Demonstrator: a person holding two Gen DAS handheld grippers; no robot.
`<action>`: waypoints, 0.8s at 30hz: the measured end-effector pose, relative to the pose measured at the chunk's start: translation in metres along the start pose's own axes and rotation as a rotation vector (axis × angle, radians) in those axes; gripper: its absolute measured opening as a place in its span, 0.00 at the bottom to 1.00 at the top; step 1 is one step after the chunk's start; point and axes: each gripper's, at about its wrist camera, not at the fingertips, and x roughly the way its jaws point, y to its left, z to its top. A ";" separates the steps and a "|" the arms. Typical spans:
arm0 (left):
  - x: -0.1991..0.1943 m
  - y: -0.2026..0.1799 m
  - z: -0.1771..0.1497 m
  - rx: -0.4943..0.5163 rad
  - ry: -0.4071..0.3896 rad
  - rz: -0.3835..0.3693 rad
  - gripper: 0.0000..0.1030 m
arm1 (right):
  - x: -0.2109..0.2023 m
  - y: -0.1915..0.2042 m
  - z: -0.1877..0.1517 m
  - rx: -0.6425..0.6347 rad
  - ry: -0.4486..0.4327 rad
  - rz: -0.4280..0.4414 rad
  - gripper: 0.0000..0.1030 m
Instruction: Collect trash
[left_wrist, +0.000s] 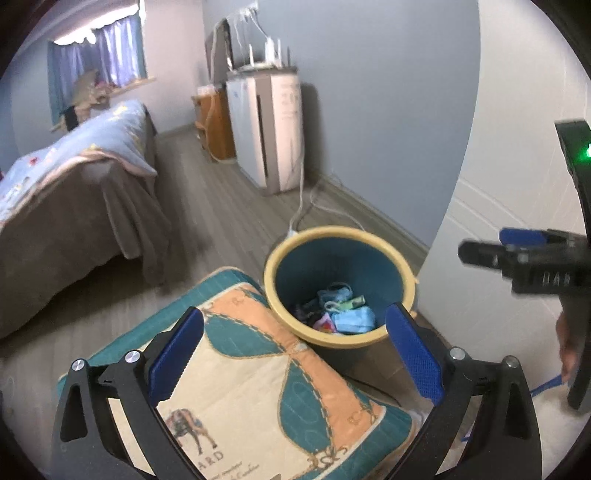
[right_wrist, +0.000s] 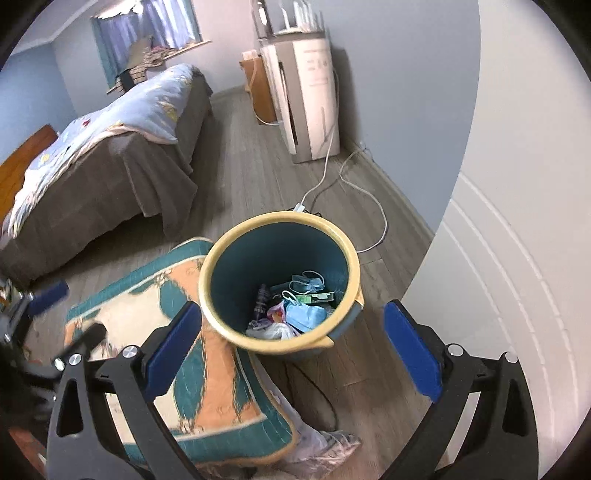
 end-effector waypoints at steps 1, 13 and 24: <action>-0.006 -0.001 -0.001 -0.004 -0.008 0.016 0.95 | -0.005 0.003 -0.003 -0.021 -0.011 -0.020 0.94; -0.019 0.001 -0.014 -0.021 -0.004 0.039 0.95 | -0.036 0.015 -0.023 -0.101 -0.131 -0.090 0.94; -0.029 0.007 -0.016 -0.026 -0.016 0.023 0.95 | -0.036 0.021 -0.024 -0.103 -0.120 -0.091 0.94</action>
